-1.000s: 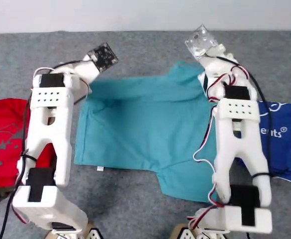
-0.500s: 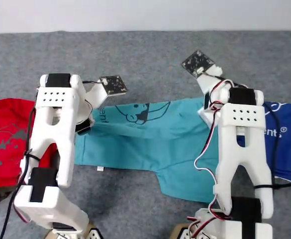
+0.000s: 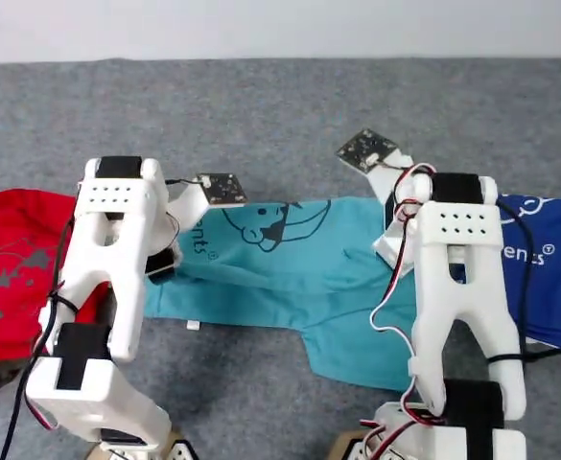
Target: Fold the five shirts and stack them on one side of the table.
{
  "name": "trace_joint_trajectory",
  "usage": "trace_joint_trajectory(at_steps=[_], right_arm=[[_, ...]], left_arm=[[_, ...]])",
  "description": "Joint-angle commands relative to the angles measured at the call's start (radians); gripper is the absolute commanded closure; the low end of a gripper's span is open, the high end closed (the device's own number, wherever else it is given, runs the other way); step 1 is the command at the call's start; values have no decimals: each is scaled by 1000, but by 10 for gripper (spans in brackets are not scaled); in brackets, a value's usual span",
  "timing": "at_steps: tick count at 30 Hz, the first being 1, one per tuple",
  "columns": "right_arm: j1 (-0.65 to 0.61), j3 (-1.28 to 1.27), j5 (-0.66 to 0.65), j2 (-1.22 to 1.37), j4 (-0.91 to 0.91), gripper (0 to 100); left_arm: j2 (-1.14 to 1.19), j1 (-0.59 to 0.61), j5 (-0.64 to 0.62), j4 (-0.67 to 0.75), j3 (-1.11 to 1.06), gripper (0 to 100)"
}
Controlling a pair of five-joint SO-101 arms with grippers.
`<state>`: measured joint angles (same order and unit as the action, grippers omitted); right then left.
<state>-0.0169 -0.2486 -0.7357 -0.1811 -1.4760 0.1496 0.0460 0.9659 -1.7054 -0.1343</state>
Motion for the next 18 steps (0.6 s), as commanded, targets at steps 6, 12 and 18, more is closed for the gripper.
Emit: trace_joint_trajectory(at_steps=[6, 12, 18], right_arm=[[38, 12, -8, -151, -186, 864], [81, 11, -8, -277, -200, 794], [77, 8, -6, -306, -140, 790]], left_arm=[[-51, 37, -32, -48, 91, 931], [-203, 75, -41, -48, 88, 859], [-272, 75, -38, -44, 90, 863]])
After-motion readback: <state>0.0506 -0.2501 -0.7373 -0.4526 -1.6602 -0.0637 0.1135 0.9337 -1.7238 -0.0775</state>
